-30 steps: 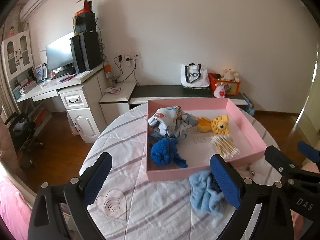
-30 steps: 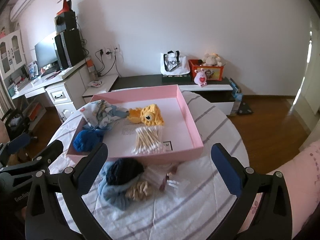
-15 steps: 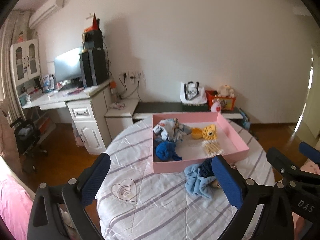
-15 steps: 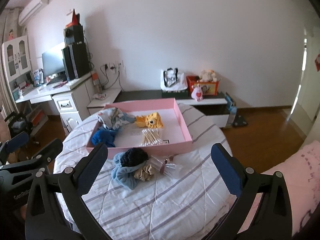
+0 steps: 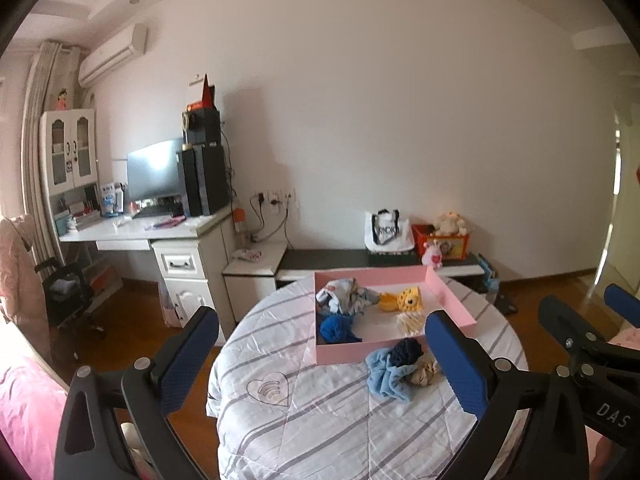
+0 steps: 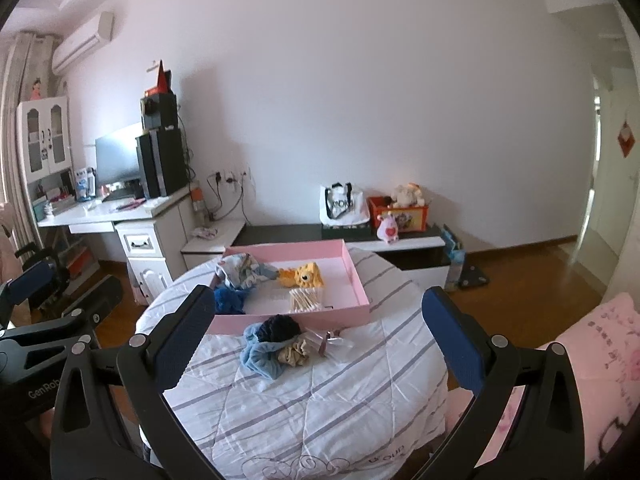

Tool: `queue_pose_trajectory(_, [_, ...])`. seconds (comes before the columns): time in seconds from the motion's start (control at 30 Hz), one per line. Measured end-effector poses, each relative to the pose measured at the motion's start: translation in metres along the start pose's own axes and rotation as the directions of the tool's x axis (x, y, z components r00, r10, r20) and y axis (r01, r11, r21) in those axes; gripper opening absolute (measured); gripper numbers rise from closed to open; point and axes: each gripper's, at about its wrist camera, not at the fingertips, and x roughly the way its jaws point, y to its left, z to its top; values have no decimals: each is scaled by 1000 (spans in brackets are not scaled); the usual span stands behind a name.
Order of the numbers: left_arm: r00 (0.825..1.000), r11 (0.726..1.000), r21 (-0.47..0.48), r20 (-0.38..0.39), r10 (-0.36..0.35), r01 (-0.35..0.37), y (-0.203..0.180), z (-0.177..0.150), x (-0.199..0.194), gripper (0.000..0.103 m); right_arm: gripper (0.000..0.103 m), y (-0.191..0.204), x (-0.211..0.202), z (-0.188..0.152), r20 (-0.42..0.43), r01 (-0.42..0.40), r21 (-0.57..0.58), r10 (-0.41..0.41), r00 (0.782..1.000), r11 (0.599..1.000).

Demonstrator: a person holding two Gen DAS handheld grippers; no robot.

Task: Organize soft objects

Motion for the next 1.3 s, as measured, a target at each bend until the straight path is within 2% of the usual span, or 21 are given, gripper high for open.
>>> queue_pose_trajectory(0.37, [998,1000,0,56,11,-11,-2,-7,-31,102,103,4,-31,1,69,16,-14,-15,998,1000])
queue_pose_trajectory(0.83, [997,1000,-4,76,27,-27,-5,-9,-38,102,103,7,-43,1,93,17,-18,-15,996,1000])
queue_pose_trajectory(1.3, [998,1000,-11,57,0,1,-3,-9,-32,102,103,8,-43,-1,89,8,-14,-7,996,1000])
